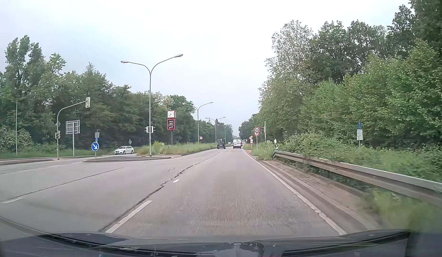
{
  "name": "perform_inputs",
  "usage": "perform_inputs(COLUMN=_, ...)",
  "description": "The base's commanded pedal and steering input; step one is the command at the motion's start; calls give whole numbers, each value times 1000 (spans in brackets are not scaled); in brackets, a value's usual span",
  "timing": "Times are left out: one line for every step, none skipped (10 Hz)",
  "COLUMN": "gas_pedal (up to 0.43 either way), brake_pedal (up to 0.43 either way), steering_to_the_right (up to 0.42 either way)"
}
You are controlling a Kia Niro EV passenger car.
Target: Follow the waypoints while adhering to traffic rules and regulations
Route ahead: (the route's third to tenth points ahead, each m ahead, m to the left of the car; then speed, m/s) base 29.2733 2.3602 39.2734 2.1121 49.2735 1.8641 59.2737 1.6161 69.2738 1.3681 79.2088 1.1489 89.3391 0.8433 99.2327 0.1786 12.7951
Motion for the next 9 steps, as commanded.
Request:
perform_inputs(gas_pedal=118, brake_pedal=0, steering_to_the_right=1)
perform_inputs(gas_pedal=118, brake_pedal=0, steering_to_the_right=2)
perform_inputs(gas_pedal=118, brake_pedal=0, steering_to_the_right=2)
perform_inputs(gas_pedal=118, brake_pedal=0, steering_to_the_right=2)
perform_inputs(gas_pedal=118, brake_pedal=0, steering_to_the_right=2)
perform_inputs(gas_pedal=118, brake_pedal=0, steering_to_the_right=2)
perform_inputs(gas_pedal=118, brake_pedal=0, steering_to_the_right=2)
perform_inputs(gas_pedal=118, brake_pedal=0, steering_to_the_right=2)
perform_inputs(gas_pedal=118, brake_pedal=0, steering_to_the_right=2)
